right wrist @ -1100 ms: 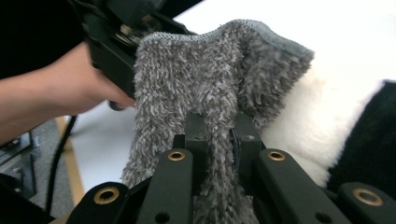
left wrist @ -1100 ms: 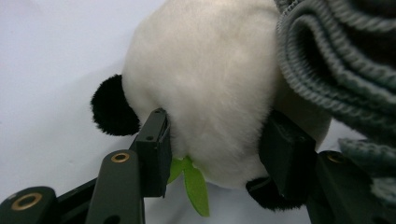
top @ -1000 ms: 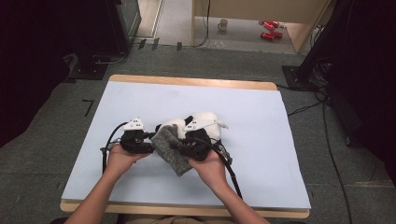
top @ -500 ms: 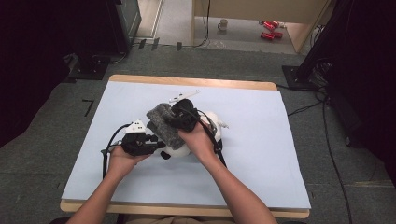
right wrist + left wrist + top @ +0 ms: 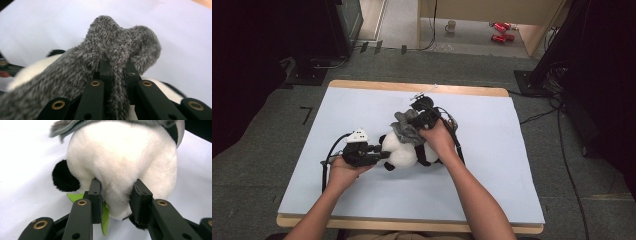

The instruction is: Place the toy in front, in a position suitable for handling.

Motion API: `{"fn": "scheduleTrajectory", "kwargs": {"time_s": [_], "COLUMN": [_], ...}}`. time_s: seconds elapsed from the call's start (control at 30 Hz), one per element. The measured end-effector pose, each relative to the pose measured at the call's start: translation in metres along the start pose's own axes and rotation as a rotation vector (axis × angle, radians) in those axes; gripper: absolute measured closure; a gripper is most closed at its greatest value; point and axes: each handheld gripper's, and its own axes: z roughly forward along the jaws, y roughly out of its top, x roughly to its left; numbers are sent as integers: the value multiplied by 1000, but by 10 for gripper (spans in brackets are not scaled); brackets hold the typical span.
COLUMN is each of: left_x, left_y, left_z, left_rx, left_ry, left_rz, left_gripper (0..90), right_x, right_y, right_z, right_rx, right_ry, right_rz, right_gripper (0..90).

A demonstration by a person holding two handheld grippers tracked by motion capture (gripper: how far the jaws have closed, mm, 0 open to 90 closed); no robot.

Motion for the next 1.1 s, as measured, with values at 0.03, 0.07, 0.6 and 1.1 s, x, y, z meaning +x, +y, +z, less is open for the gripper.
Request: {"fn": "scheduleTrajectory", "kwargs": {"time_s": [0.03,0.07,0.6,1.1], "left_x": [0,0,2,4], "left_y": [0,0,0,0], "left_z": [0,0,-1,-2], "left_rx": [0,0,4,8], "left_ry": [0,-1,-14,-15], "left_rz": [0,-2,-4,-15], "left_gripper": [664,664,662,656], "right_x": [0,-4,-57,-70], "right_y": [0,0,-15,-13], "right_z": [0,-2,-27,-81], "right_rx": [0,-1,-26,-115], "right_ry": [0,-3,-130,-202], "right_rz": [0,2,98,100], "right_gripper": [823,822,823,824]}}
